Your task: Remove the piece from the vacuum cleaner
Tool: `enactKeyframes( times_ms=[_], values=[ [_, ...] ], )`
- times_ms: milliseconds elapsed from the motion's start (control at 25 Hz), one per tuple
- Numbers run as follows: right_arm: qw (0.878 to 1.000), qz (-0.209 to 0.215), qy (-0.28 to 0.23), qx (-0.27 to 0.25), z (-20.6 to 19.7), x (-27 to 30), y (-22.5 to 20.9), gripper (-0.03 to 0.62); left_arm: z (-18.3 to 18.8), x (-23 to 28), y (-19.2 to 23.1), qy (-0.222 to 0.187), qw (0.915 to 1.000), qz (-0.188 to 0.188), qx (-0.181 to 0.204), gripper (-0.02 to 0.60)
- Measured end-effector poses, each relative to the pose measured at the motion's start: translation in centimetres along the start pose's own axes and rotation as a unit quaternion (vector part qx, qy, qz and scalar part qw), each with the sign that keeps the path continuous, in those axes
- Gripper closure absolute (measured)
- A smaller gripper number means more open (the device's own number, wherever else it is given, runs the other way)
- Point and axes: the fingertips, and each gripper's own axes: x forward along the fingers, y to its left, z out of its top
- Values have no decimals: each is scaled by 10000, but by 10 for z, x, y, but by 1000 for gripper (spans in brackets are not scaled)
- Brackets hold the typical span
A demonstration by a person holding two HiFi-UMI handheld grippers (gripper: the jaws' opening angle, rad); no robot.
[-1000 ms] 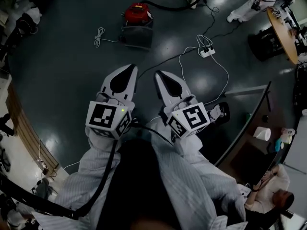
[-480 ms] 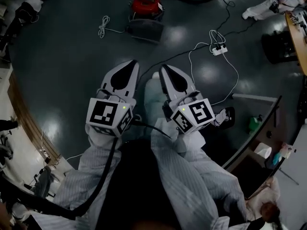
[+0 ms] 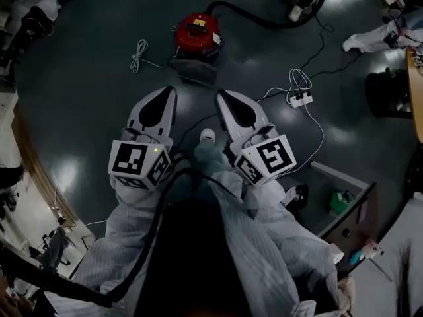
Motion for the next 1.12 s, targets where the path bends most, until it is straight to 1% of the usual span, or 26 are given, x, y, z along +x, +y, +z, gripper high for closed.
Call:
enactKeyframes(
  times_ms=[80,160,360,440,520,600,680,800,880,1000,1120],
  values=[
    [9999,5,102,8,1,15,-24,592,-3,22,15,122,9998,160,-44,577],
    [9997,-33,207,124,-4,27,-45,592,-12,42,29,287,9992,272,-52,577],
    [9956,-349,592,635,-47,60,-94,592,-40,88,75,704,9966,389,-151,577],
    [9933,-521,703,758,-62,80,-111,592,-47,112,97,841,9958,341,-148,577],
    [9911,-685,792,823,-71,102,-126,592,-50,139,117,969,9950,216,-141,577],
    [9892,-754,912,860,-77,129,-143,592,-52,168,135,1077,9941,40,-100,577],
    [9873,-909,969,871,-84,157,-163,592,-57,200,151,1212,9923,-231,37,577],
    [9843,-1181,1091,728,-104,197,-198,592,-76,250,172,1469,9862,-725,231,577],
    [9809,-1339,1280,596,-126,219,-219,592,-99,282,185,1642,9808,-987,350,577],
    [9709,-1541,1799,361,-176,238,-241,592,-150,326,205,1937,9721,-1231,478,577],
    [9653,-1320,2248,169,-235,261,-256,591,-211,368,222,2176,9630,-1393,768,577]
  ],
)
